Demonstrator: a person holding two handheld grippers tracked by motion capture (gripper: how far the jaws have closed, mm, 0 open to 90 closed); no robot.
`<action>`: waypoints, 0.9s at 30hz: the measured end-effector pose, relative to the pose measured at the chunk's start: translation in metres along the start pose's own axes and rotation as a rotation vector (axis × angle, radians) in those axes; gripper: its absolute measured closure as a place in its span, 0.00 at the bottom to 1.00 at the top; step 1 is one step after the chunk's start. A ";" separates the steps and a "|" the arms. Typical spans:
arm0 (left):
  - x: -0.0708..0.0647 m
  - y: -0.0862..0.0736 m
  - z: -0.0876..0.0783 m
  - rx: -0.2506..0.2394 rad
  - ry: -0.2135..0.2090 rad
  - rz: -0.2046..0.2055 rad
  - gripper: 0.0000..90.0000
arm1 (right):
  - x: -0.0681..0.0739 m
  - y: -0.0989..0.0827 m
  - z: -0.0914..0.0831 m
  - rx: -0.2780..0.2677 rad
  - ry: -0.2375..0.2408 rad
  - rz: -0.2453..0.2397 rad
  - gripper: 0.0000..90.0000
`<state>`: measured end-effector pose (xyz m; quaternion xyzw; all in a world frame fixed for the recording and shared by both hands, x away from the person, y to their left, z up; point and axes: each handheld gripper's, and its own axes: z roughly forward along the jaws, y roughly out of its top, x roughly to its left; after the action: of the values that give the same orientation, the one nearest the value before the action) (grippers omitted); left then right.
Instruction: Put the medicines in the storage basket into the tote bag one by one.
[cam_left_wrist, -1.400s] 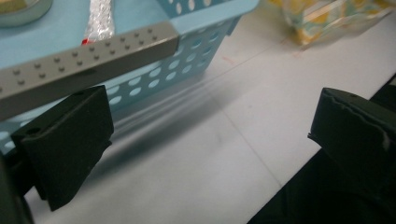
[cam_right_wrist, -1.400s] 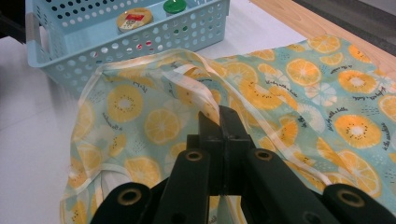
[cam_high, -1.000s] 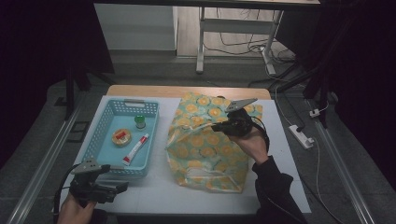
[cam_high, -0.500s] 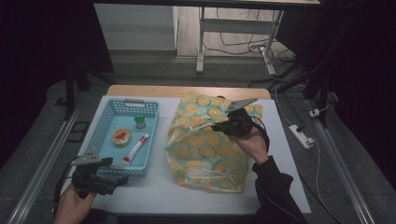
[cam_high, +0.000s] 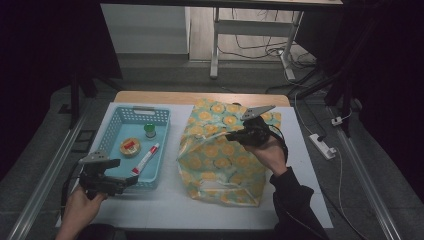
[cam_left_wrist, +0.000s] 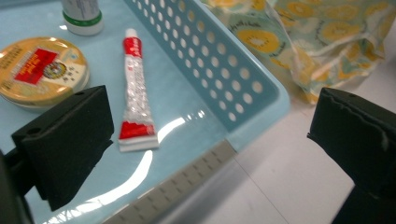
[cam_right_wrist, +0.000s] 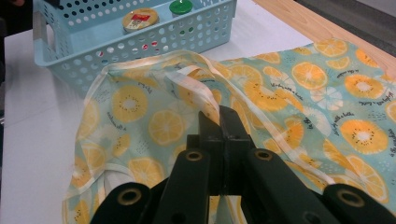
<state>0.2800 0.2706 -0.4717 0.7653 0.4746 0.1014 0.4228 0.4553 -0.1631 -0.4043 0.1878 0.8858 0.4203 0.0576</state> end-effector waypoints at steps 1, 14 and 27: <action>0.001 0.002 0.001 0.004 0.005 -0.001 0.00 | 0.000 0.000 0.000 0.001 -0.001 0.001 1.00; 0.020 0.024 0.017 0.042 0.085 -0.015 0.00 | 0.000 0.000 -0.001 -0.010 -0.006 -0.001 1.00; 0.045 0.044 0.030 0.042 0.130 -0.045 0.00 | 0.000 0.000 -0.002 -0.014 -0.006 -0.003 1.00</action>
<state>0.3489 0.2825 -0.4686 0.7549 0.5203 0.1314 0.3770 0.4547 -0.1642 -0.4031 0.1873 0.8831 0.4257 0.0623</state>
